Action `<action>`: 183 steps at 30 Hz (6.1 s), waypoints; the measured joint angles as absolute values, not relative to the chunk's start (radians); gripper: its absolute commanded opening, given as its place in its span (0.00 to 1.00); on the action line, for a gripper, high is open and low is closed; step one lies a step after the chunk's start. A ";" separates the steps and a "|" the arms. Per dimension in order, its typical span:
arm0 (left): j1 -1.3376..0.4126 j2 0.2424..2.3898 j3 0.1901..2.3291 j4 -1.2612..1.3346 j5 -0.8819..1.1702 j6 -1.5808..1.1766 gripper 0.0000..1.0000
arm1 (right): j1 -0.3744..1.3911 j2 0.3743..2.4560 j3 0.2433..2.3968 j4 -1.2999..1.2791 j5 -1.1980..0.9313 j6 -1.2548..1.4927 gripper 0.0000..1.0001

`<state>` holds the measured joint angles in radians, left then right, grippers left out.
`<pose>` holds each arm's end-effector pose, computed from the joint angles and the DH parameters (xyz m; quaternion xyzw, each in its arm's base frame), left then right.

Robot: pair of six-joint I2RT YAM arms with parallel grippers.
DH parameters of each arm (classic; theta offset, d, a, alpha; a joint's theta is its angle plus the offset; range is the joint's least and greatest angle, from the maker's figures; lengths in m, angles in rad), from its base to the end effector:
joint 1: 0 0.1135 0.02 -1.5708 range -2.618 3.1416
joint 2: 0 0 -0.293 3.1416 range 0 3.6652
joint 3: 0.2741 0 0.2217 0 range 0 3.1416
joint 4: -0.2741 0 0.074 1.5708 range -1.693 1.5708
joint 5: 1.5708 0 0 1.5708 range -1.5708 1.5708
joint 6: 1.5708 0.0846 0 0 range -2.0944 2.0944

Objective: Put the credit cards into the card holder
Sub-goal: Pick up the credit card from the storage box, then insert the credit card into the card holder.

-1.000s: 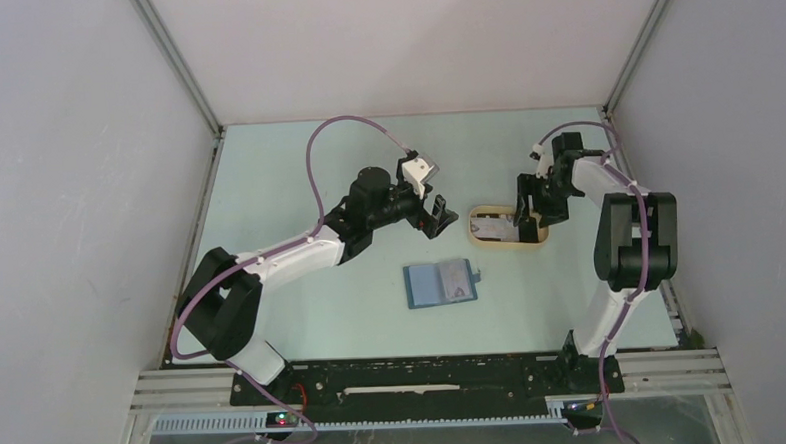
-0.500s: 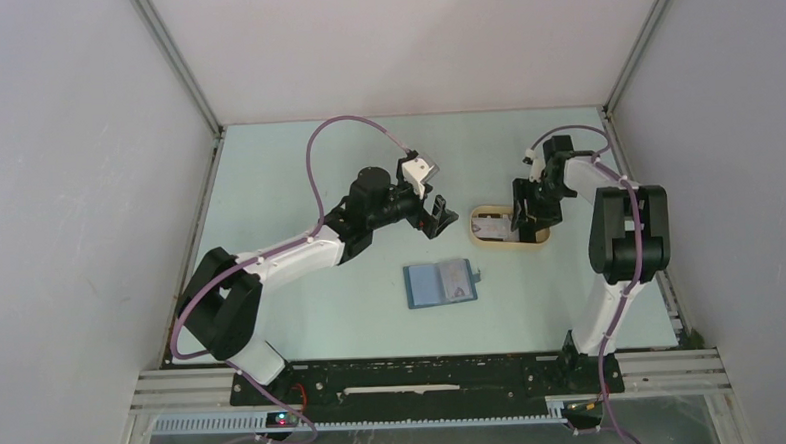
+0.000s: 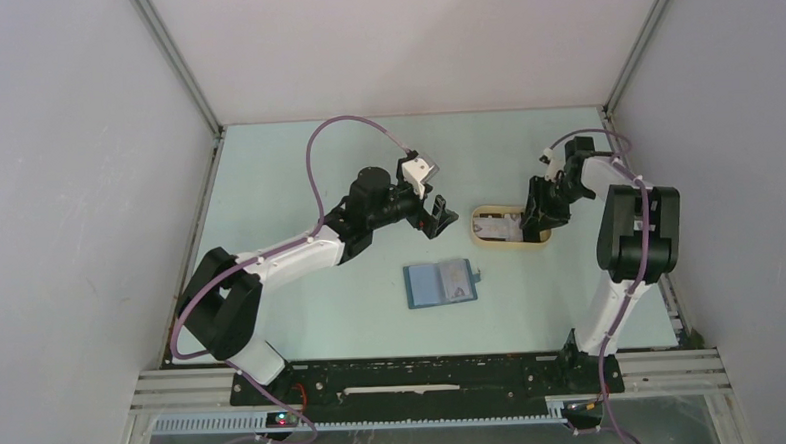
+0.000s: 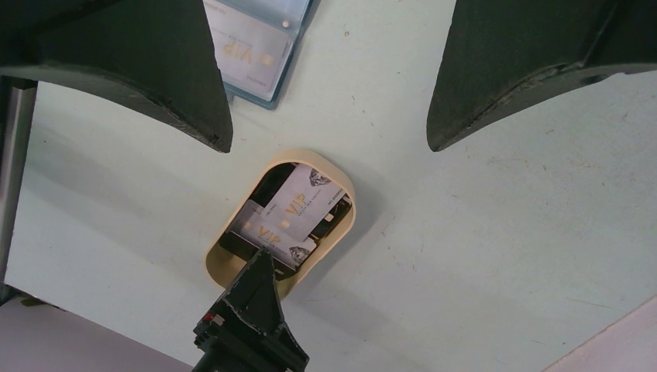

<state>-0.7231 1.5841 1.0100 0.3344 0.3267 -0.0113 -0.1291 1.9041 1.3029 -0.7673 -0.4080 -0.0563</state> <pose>0.2710 -0.2754 0.3044 0.3646 0.6925 -0.3381 0.5227 0.3576 -0.0126 0.1706 0.0150 0.9744 0.1915 0.1171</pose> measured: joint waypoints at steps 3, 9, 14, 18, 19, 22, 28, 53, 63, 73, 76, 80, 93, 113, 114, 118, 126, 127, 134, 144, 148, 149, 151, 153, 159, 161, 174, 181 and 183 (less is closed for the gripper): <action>-0.723 1.584 1.010 0.334 0.327 -0.011 1.00 | -0.146 1.904 1.303 -0.771 -0.430 -0.057 0.53; -0.723 1.584 1.010 0.334 0.327 -0.011 1.00 | -0.154 1.904 1.303 -0.777 -0.447 -0.058 0.62; -0.723 1.584 1.010 0.334 0.327 -0.011 1.00 | -0.106 1.904 1.303 -0.774 -0.381 -0.063 0.68; -0.723 1.584 1.010 0.334 0.327 -0.011 1.00 | -0.059 1.904 1.307 -0.773 -0.302 -0.069 0.67; -0.723 1.584 1.010 0.334 0.327 -0.011 1.00 | -0.049 1.904 1.308 -0.774 -0.283 -0.071 0.66; -0.723 1.584 1.010 0.334 0.327 -0.011 1.00 | -0.032 1.904 1.312 -0.774 -0.237 -0.074 0.60; -0.723 1.584 1.010 0.334 0.327 -0.011 1.00 | -0.031 1.900 1.313 -0.772 -0.233 -0.074 0.51; -0.723 1.584 1.010 0.334 0.327 -0.011 1.00 | -0.191 1.848 1.313 -0.793 -0.365 -0.085 0.07; -0.723 1.584 1.010 0.334 0.327 -0.011 1.00 | -0.201 1.829 1.311 -0.794 -0.355 -0.106 0.00; -0.720 1.576 0.998 0.355 0.329 -0.022 1.00 | -0.231 1.619 1.307 -0.801 -0.551 -0.233 0.00; -0.708 1.536 0.942 0.386 0.342 -0.047 1.00 | -0.239 1.533 1.286 -0.804 -0.670 -0.282 0.00; -0.685 1.470 0.881 0.433 0.370 -0.104 1.00 | -0.224 1.463 1.252 -0.802 -0.816 -0.318 0.00; -0.675 1.343 0.458 0.974 0.478 -0.626 0.87 | -0.037 1.508 1.124 -0.707 -1.308 -0.282 0.00; -0.699 1.618 0.517 1.455 0.476 -1.055 0.53 | 0.123 1.530 1.124 -0.653 -1.417 -0.236 0.00; -0.702 1.626 0.525 1.458 0.476 -1.058 0.53 | 0.126 1.530 1.124 -0.654 -1.418 -0.237 0.00; -0.705 1.663 0.543 1.457 0.474 -1.074 0.52 | 0.128 1.530 1.124 -0.665 -1.423 -0.244 0.00; -0.707 1.699 0.559 1.457 0.474 -1.102 0.33 | 0.150 1.541 1.124 -0.672 -1.420 -0.245 0.00; -0.707 1.702 0.563 1.457 0.474 -1.104 0.27 | 0.154 1.543 1.124 -0.672 -1.416 -0.245 0.00; -0.709 1.710 0.572 1.451 0.473 -1.116 0.00 | 0.164 1.549 1.125 -0.672 -1.391 -0.239 0.35; -0.616 1.652 0.380 1.430 0.530 -1.087 0.00 | 0.171 1.411 1.140 -0.774 -1.143 -0.433 0.50; -0.580 1.549 0.346 1.254 0.540 -1.011 0.00 | 0.175 1.213 1.051 -0.765 -1.116 -0.667 0.57; -0.580 1.518 0.344 1.197 0.530 -0.988 0.00 | 0.181 1.164 1.005 -0.776 -1.119 -0.784 0.56; -0.580 1.480 0.340 1.124 0.514 -0.956 0.00 | 0.206 1.116 0.919 -0.811 -1.114 -0.972 0.49; -0.580 1.470 0.339 1.071 0.490 -0.939 0.00 | 0.249 1.110 0.849 -0.826 -1.081 -1.095 0.40; -0.587 1.561 0.342 1.025 0.430 -0.943 0.00 | 0.424 1.192 0.781 -0.706 -0.848 -1.173 0.24; -0.591 1.615 0.342 1.036 0.421 -0.952 0.00 | 0.489 1.229 0.781 -0.656 -0.768 -1.177 0.23; -0.611 1.720 0.345 1.115 0.392 -1.007 0.00 | 0.611 1.412 0.781 -0.557 -0.481 -1.176 0.21; -0.625 1.797 0.361 1.205 0.393 -1.057 0.00 | 0.611 1.447 0.781 -0.556 -0.439 -1.176 0.20; -0.628 1.821 0.367 1.223 0.393 -1.069 0.00 | 0.611 1.453 0.781 -0.556 -0.434 -1.176 0.20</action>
